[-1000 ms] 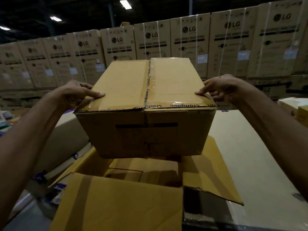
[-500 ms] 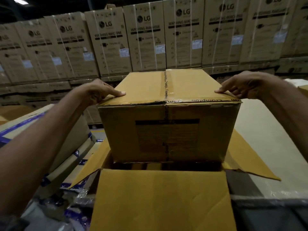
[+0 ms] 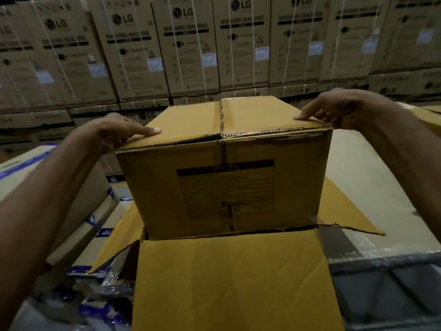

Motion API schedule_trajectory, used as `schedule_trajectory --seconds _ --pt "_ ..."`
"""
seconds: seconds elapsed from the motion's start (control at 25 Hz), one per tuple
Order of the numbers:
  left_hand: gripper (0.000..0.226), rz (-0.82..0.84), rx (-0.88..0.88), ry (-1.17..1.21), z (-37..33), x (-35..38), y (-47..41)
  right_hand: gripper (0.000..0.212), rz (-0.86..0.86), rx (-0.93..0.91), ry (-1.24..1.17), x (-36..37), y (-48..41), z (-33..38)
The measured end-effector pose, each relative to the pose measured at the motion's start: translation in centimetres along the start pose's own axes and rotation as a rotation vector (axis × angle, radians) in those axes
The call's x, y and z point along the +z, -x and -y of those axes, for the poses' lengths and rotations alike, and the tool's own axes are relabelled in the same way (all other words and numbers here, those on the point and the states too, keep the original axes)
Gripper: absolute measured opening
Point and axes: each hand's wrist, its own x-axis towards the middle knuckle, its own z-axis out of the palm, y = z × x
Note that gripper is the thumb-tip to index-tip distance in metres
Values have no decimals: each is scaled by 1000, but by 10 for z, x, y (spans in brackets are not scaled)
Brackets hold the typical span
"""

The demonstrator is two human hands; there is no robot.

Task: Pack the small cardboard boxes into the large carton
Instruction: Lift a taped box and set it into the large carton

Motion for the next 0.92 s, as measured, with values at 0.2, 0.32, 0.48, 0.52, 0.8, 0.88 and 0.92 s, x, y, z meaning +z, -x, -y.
schedule_trajectory --seconds 0.2,0.32,0.48,0.52,0.8,0.88,0.92 --pt "81 12 -15 -31 12 26 -1 46 43 72 47 19 -20 -34" --pt "82 23 -52 -25 29 46 2 47 27 70 56 26 -34 -55" --pt "78 42 -70 36 39 59 1 57 38 84 36 35 -37 -68" --pt "78 48 -69 43 42 62 1 59 37 97 43 38 -36 -72" --pt "85 40 -138 98 100 110 12 52 58 155 134 75 -19 -129" --pt "80 18 -164 176 108 119 13 52 41 145 137 81 -19 -134" --pt "80 11 -164 202 110 120 13 53 38 139 150 81 -19 -133"
